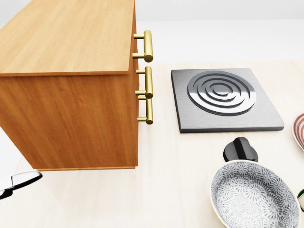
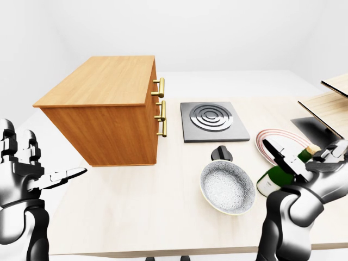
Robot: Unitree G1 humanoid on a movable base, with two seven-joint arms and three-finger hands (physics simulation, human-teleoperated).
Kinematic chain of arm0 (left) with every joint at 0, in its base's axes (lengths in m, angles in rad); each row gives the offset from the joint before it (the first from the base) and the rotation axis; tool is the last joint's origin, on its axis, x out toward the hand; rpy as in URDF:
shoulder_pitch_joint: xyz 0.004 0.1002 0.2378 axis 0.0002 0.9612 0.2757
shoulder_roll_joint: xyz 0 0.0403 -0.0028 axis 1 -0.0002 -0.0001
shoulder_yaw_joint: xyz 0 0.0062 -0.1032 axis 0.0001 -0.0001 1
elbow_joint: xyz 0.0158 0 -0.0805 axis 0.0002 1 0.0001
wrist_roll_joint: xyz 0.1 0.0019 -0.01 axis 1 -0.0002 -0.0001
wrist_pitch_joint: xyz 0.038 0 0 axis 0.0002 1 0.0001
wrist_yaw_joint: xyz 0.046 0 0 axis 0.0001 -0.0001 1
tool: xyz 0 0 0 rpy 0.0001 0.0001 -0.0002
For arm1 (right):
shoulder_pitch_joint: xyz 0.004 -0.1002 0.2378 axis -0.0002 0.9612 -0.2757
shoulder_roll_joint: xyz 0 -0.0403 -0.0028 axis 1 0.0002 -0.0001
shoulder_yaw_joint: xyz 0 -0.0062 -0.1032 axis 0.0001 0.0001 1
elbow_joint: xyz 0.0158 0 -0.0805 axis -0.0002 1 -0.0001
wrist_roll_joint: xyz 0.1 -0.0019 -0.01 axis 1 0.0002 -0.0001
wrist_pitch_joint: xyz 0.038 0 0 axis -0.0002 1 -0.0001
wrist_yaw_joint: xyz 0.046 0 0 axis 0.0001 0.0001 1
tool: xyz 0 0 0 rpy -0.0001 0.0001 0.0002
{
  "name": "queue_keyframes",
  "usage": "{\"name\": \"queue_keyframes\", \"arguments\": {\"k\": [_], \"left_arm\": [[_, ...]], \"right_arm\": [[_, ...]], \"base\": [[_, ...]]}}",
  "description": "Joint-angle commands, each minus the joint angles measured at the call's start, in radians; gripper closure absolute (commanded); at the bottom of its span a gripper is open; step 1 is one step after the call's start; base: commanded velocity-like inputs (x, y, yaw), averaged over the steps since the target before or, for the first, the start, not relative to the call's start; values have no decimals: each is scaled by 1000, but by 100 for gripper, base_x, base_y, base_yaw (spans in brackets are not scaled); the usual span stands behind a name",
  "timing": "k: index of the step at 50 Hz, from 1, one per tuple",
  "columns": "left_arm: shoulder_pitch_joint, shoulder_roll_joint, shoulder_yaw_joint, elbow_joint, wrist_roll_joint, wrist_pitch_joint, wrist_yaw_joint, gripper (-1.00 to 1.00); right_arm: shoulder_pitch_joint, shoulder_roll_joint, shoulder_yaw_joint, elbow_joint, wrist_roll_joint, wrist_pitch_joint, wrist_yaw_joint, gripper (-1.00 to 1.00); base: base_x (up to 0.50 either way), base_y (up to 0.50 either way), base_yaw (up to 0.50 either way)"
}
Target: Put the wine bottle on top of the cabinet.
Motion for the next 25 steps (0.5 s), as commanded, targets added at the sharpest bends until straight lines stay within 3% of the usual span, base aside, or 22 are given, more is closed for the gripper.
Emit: {"name": "queue_keyframes", "arguments": {"k": [1,25], "left_arm": [[-1,1,1,-3,1,0,1,-100],[1,1,8,1,-1,0,1,-100]], "right_arm": [[18,-10,-40,51,21,0,0,-100],[35,-27,-96,95,26,0,0,-100]], "base": [[0,0,0],[0,0,0]]}}
